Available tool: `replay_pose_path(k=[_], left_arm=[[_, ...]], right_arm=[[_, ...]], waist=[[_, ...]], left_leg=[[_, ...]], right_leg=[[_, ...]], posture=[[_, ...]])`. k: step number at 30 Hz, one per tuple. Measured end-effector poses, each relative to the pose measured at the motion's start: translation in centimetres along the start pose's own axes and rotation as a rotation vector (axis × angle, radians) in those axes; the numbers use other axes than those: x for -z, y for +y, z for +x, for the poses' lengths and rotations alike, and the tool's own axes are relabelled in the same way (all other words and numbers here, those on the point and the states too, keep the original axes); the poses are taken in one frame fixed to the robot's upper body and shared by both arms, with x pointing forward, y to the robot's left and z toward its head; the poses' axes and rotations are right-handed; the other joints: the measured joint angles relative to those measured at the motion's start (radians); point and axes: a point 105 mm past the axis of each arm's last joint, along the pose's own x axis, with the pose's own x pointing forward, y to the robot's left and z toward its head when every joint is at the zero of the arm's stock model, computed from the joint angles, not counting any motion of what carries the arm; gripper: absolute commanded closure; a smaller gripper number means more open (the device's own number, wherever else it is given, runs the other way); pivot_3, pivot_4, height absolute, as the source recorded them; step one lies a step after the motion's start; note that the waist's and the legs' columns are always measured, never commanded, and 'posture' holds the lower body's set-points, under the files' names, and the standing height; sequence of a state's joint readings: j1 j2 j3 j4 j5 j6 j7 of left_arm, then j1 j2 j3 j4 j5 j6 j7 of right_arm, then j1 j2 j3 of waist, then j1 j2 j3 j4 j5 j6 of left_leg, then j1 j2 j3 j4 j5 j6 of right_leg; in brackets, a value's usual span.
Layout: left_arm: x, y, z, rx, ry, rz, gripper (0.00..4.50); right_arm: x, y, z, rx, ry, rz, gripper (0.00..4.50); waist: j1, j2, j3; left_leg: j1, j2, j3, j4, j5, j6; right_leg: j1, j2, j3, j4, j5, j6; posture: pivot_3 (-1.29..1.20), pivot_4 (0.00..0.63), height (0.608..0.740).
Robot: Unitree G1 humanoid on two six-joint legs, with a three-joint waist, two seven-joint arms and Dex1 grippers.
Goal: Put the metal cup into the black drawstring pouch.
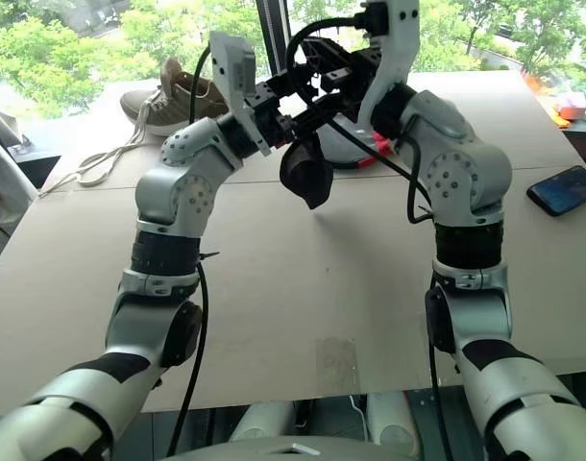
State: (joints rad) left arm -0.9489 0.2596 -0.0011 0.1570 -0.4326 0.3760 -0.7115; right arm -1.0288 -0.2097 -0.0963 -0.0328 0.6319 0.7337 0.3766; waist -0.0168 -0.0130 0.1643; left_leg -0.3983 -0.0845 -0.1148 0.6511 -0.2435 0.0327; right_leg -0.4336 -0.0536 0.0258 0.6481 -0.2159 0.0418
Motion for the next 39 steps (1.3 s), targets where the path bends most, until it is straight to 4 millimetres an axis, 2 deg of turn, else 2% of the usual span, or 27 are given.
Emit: replay_pose_path(k=[14,19,23,26,27,28,30,39], left_arm=[[-0.5,1.1,-0.7,-0.045,-0.039,-0.026,0.58],[0.4,1.3,-0.7,-0.042,-0.02,-0.052,0.58],[0.4,1.1,-0.6,-0.027,-0.021,-0.052,1.72],[0.4,1.1,-0.6,-0.024,-0.021,-0.052,3.07],[0.4,1.1,-0.6,-0.024,-0.021,-0.053,3.32],[0.4,1.1,-0.6,-0.023,-0.021,-0.053,4.02],[0.4,1.1,-0.6,-0.023,-0.021,-0.053,4.26],[0.5,1.1,-0.6,-0.03,-0.012,-0.046,4.26]], right_arm=[[0.0,0.3,0.1,-0.006,-0.003,0.005,4.46],[0.0,0.5,0.2,-0.011,-0.007,0.004,4.46],[-0.2,0.7,0.2,-0.017,-0.012,0.001,4.5],[-0.4,0.9,0.1,-0.025,-0.021,-0.006,4.5],[-0.4,0.9,0.1,-0.025,-0.021,-0.005,4.5],[-0.4,1.0,0.1,-0.025,-0.021,-0.005,4.5],[-0.4,1.0,0.1,-0.026,-0.021,-0.004,4.5],[-0.4,0.9,0.2,-0.021,-0.021,-0.002,4.5]], waist=[[-0.002,0.0,0.0],[-0.002,0.0,0.0],[-0.002,0.0,0.0],[-0.002,0.0,0.0],[-0.002,0.0,0.0],[-0.002,0.0,0.0],[-0.002,0.0,0.0],[-0.002,0.0,0.0]], left_leg=[[0.0,0.0,0.0,0.0,0.0,0.0],[0.0,0.0,0.0,0.0,0.0,0.0],[0.0,0.0,0.0,0.0,0.0,0.0],[0.0,0.0,0.0,0.0,0.0,0.0],[0.0,0.0,0.0,0.0,0.0,0.0],[0.0,0.0,0.0,0.0,0.0,0.0],[0.0,0.0,0.0,0.0,0.0,0.0],[0.0,0.0,0.0,0.0,0.0,0.0]], right_leg=[[-0.001,0.0,0.001,0.002,0.0,0.0],[-0.001,0.0,0.0,0.002,0.0,0.0],[-0.001,0.0,0.001,0.002,0.0,0.0],[-0.001,0.0,0.001,0.002,0.0,0.0],[-0.001,0.0,0.001,0.002,0.0,0.0],[-0.001,0.0,0.001,0.002,0.0,0.0],[-0.001,0.0,0.0,0.003,0.0,0.0],[-0.002,0.0,0.001,0.003,0.0,0.0]], posture=[[0.0,0.15,0.74],[0.0,0.15,0.74],[0.0,0.15,0.74],[0.0,0.15,0.74],[0.0,0.15,0.74],[0.0,0.15,0.74],[0.0,0.15,0.74],[0.0,0.15,0.74]])
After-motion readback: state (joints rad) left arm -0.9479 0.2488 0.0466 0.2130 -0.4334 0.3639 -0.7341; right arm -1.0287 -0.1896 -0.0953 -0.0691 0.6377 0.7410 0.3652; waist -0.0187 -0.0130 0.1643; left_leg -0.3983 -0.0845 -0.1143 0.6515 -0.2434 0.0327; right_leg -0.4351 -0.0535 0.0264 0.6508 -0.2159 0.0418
